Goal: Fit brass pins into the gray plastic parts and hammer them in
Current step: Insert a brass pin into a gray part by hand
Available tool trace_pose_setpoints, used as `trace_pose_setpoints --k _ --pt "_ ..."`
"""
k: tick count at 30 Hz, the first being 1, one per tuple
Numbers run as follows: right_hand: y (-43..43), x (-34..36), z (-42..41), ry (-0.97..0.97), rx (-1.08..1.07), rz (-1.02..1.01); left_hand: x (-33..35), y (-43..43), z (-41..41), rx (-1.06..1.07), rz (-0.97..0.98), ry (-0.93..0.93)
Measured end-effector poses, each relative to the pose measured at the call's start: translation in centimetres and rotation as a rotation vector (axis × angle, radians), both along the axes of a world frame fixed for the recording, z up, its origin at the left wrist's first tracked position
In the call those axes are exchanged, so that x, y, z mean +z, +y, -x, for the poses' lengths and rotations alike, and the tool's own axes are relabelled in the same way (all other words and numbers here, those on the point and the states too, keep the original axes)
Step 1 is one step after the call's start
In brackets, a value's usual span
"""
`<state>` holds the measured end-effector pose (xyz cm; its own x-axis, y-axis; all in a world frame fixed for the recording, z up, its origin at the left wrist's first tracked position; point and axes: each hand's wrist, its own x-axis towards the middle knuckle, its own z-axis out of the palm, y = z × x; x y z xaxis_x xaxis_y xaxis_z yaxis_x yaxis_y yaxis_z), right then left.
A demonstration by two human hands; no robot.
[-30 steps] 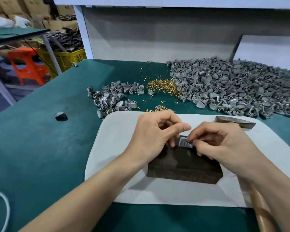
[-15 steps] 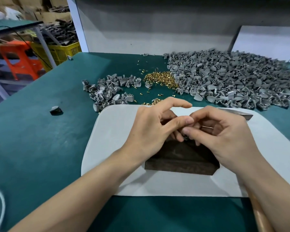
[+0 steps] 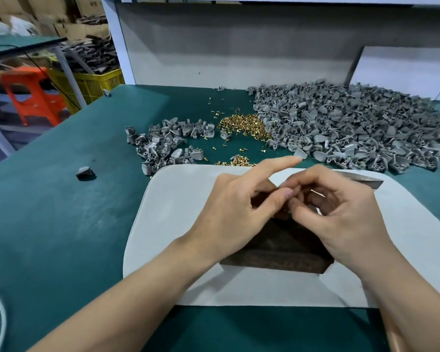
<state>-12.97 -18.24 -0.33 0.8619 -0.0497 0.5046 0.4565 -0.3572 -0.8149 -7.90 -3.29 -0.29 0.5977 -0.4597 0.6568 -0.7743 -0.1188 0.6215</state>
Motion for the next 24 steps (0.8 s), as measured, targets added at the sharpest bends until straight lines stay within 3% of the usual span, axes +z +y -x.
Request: trace_pose_setpoints --k 3,11,19,24 --pt "-0.3 0.2 0.0 -0.019 -0.015 0.02 -0.1 -0.1 0.1 0.019 -0.033 -0.055" --pt "-0.8 0.4 0.0 -0.087 -0.067 0.133 -0.1 0.0 0.3 0.007 -0.016 0.015" --pt "-1.0 0.2 0.0 -0.037 -0.109 0.091 0.8 0.5 -0.2 0.057 0.014 0.181" --pt "-1.5 0.3 -0.2 0.014 -0.144 0.114 0.8 1.5 -1.4 0.011 -0.353 0.348"
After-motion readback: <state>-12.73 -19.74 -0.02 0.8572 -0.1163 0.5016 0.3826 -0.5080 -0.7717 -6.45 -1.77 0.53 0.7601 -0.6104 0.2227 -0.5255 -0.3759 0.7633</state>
